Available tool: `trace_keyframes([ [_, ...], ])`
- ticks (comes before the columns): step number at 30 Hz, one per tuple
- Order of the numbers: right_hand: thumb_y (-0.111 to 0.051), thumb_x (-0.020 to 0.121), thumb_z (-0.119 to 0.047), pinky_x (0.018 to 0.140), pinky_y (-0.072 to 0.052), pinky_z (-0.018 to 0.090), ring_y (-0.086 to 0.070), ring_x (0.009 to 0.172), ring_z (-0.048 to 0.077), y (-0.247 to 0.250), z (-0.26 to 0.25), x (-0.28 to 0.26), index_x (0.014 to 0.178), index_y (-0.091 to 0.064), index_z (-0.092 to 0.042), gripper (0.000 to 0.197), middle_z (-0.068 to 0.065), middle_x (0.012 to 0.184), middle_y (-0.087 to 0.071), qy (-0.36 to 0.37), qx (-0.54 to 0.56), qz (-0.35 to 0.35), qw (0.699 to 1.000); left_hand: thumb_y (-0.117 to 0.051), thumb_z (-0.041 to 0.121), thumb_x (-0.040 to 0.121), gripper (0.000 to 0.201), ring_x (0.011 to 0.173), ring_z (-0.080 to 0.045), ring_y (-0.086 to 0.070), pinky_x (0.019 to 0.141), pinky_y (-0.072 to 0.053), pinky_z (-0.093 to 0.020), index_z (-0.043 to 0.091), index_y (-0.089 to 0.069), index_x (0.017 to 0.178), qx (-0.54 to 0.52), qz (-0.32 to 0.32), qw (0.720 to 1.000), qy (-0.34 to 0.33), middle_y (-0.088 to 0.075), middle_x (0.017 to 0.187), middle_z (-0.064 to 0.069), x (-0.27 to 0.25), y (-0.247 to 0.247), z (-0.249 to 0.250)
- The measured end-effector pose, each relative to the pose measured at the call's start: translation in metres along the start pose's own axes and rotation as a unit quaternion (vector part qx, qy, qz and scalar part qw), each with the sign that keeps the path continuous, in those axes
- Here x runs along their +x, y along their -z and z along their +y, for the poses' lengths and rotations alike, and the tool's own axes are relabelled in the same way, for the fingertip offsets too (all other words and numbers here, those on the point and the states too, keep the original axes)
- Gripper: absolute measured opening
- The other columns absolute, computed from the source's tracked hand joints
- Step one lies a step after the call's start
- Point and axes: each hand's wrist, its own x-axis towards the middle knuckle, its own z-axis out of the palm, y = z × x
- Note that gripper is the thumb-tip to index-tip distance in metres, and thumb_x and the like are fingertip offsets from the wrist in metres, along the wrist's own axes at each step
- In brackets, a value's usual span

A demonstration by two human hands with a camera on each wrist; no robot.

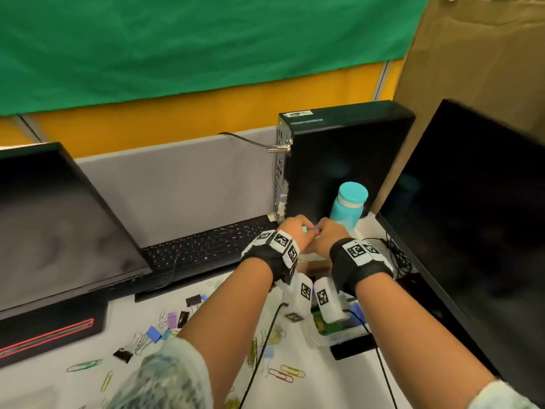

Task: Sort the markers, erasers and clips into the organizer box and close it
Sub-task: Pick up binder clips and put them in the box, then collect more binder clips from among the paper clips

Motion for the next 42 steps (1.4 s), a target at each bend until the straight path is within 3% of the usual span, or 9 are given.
trace_keyframes([
  [4,-0.076,0.075,-0.024,0.084,-0.043,0.030,-0.056,0.106,0.024,-0.004,0.004,0.004,0.126,-0.046,-0.013,0.060,0.009,0.120,-0.058,0.005,0.029,-0.004,1.000,-0.044,0.016,0.097,0.033,0.120,-0.032,-0.053,0.101,-0.043,-0.037,0.004,-0.054,0.126,-0.022,-0.060,0.996,0.069,-0.053,0.133,-0.017,0.007,0.000,0.004],
  [7,-0.068,0.083,-0.018,0.087,-0.041,0.028,-0.054,0.103,0.020,-0.003,0.013,0.000,0.127,-0.049,-0.014,0.047,0.009,0.121,-0.058,0.033,0.061,-0.016,0.997,-0.041,0.016,0.099,0.039,0.128,-0.031,-0.046,0.108,-0.036,-0.035,0.003,-0.045,0.136,0.014,-0.084,0.993,0.085,-0.044,0.141,-0.019,0.008,0.003,0.007],
  [9,-0.060,0.088,-0.014,0.094,-0.041,0.029,-0.055,0.112,0.022,0.000,0.018,-0.006,0.127,-0.053,-0.015,0.040,0.009,0.125,-0.058,0.056,0.074,-0.005,0.996,-0.038,0.023,0.100,0.039,0.125,-0.031,-0.048,0.106,-0.037,-0.036,0.003,-0.051,0.131,0.050,-0.090,0.993,0.059,-0.050,0.137,-0.017,0.003,0.007,0.007],
  [13,-0.053,0.092,-0.020,0.095,-0.040,0.030,-0.053,0.113,0.022,0.002,0.024,-0.028,0.127,-0.054,-0.018,0.035,0.004,0.129,-0.056,0.105,0.042,-0.011,0.994,-0.033,0.013,0.096,0.036,0.119,-0.026,-0.053,0.102,-0.041,-0.038,0.013,-0.060,0.120,0.045,-0.011,0.999,-0.015,-0.056,0.129,-0.010,-0.035,0.021,-0.008],
  [17,-0.053,0.092,-0.026,0.087,-0.044,0.031,-0.056,0.105,0.021,-0.009,0.018,-0.065,0.124,-0.053,-0.022,0.032,0.003,0.123,-0.056,0.145,0.036,0.007,0.989,-0.033,0.013,0.097,0.035,0.111,-0.020,-0.057,0.099,-0.045,-0.038,0.017,-0.061,0.117,0.030,-0.003,0.999,-0.014,-0.060,0.124,-0.004,-0.095,0.032,-0.061],
  [21,-0.051,0.093,-0.027,0.097,-0.044,0.033,-0.053,0.112,0.019,-0.047,0.002,-0.092,0.122,-0.054,-0.020,0.031,0.000,0.126,-0.054,0.246,0.016,0.034,0.968,-0.036,0.016,0.097,0.031,0.108,-0.015,-0.058,0.095,-0.046,-0.030,0.021,-0.061,0.114,0.048,-0.015,0.996,0.067,-0.062,0.121,0.004,-0.155,0.031,-0.140],
  [27,-0.046,0.094,-0.020,0.099,-0.043,0.034,-0.049,0.118,0.019,-0.130,-0.031,-0.076,0.125,-0.052,-0.019,0.032,0.001,0.131,-0.050,0.270,-0.058,-0.081,0.958,-0.042,0.020,0.094,0.031,0.116,-0.017,-0.049,0.100,-0.040,-0.030,0.025,-0.057,0.121,0.135,0.031,0.977,0.162,-0.052,0.129,0.002,-0.211,0.029,-0.215],
  [34,-0.048,0.091,-0.007,0.088,-0.051,0.040,-0.045,0.118,0.025,-0.196,-0.076,-0.033,0.132,-0.045,-0.017,0.042,0.004,0.134,-0.041,0.318,-0.173,-0.076,0.929,-0.048,0.025,0.092,0.042,0.124,-0.019,-0.038,0.102,-0.040,-0.034,0.024,-0.042,0.134,0.192,0.050,0.967,0.159,-0.040,0.139,0.003,-0.202,0.034,-0.238],
  [42,-0.055,0.088,-0.015,0.080,-0.048,0.033,-0.049,0.096,0.024,-0.211,-0.061,-0.028,0.103,-0.052,-0.015,0.015,0.005,0.110,-0.047,0.293,-0.126,-0.050,0.947,-0.052,0.020,0.091,0.038,0.117,-0.022,-0.044,0.098,-0.041,-0.035,0.020,-0.045,0.129,0.262,0.011,0.961,0.084,-0.047,0.130,-0.002,-0.159,0.032,-0.242],
])
